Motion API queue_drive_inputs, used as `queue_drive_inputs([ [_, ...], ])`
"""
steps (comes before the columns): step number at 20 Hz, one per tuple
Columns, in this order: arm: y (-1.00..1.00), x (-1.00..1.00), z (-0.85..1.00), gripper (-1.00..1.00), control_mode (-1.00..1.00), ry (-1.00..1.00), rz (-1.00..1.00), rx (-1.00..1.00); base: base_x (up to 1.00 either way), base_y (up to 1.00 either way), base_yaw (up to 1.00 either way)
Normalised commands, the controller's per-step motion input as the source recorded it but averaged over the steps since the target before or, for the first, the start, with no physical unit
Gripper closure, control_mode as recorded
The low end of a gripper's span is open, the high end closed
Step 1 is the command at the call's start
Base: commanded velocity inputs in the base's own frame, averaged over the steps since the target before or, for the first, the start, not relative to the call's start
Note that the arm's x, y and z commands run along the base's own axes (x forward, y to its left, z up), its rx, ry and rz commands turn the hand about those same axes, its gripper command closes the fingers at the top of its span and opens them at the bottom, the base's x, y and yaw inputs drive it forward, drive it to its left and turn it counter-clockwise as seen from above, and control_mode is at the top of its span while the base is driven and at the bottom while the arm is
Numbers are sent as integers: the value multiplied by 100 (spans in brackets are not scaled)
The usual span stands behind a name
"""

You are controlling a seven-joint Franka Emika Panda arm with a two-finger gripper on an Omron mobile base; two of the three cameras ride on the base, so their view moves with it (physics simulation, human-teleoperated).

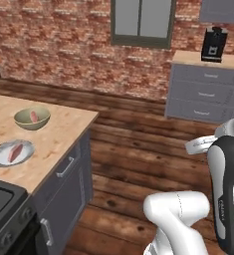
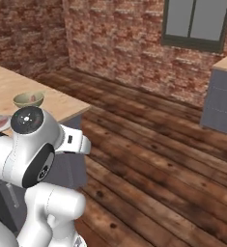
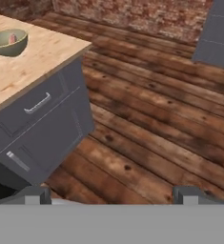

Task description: Place one of the steaks on the plate and the other in the bowl. Then place the bowl in the fridge.

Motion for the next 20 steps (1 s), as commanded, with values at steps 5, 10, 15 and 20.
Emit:
queue_drive_inputs([
  [5, 0, 0, 0, -100, 100, 0, 0, 0, 46, -40, 31],
  [10, 0, 0, 0, -100, 100, 0, 0, 0, 44, -35, 31],
  [15, 0, 0, 0, -100, 100, 0, 0, 0, 45, -28, 31],
  [20, 0, 0, 0, -100, 100, 0, 0, 0, 44, -24, 31],
])
